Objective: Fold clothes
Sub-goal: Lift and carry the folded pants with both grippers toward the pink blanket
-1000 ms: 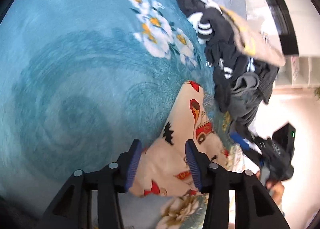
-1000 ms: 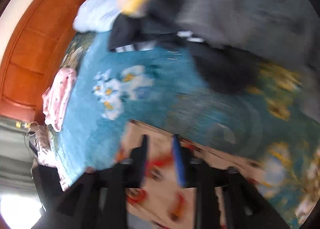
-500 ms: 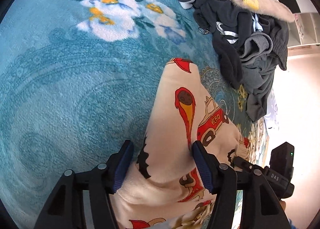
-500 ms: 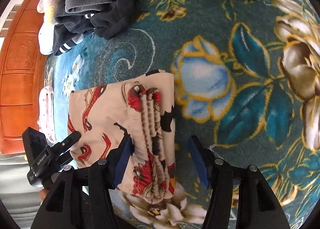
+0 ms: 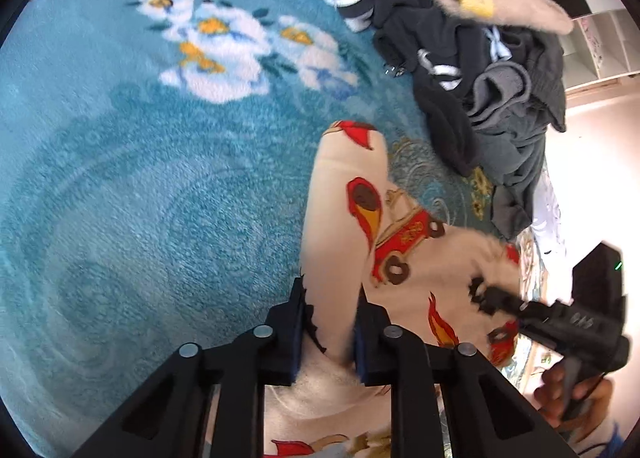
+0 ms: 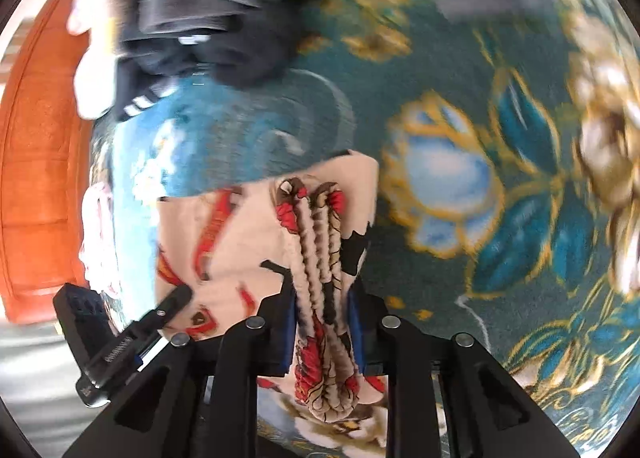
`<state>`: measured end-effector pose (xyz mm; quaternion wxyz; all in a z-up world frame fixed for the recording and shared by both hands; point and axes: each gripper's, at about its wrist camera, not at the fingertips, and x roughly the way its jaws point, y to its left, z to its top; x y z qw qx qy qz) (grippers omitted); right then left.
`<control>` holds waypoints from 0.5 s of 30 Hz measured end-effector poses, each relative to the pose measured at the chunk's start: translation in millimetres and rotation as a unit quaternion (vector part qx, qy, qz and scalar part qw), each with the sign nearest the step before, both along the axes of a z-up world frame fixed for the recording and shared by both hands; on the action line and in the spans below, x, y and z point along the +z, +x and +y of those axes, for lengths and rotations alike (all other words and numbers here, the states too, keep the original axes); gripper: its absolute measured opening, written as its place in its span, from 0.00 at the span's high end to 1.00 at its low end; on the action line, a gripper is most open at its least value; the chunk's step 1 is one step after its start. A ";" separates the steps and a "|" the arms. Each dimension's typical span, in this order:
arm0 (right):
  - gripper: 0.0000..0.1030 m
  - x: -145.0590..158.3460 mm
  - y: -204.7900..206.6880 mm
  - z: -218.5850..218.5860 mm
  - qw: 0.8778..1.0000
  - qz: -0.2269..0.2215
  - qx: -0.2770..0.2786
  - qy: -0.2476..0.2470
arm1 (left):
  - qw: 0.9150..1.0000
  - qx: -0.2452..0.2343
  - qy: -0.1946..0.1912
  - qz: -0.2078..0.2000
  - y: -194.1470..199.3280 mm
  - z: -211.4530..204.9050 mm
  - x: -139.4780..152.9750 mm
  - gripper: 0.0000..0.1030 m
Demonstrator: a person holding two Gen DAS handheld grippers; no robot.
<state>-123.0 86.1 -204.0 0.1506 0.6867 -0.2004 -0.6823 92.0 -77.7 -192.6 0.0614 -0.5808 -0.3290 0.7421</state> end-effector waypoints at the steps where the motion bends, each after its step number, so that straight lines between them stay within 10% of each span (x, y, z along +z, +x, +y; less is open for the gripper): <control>1: 0.78 10.4 -4.2 -8.8 1.000 0.012 0.018 -0.001 | 1.000 0.008 0.007 0.006 2.5 -5.7 3.6 0.81; 15: 0.78 88.5 -59.4 -232.4 0.966 0.111 0.232 -0.036 | 0.975 0.208 -0.003 0.081 52.1 -205.7 58.2 0.81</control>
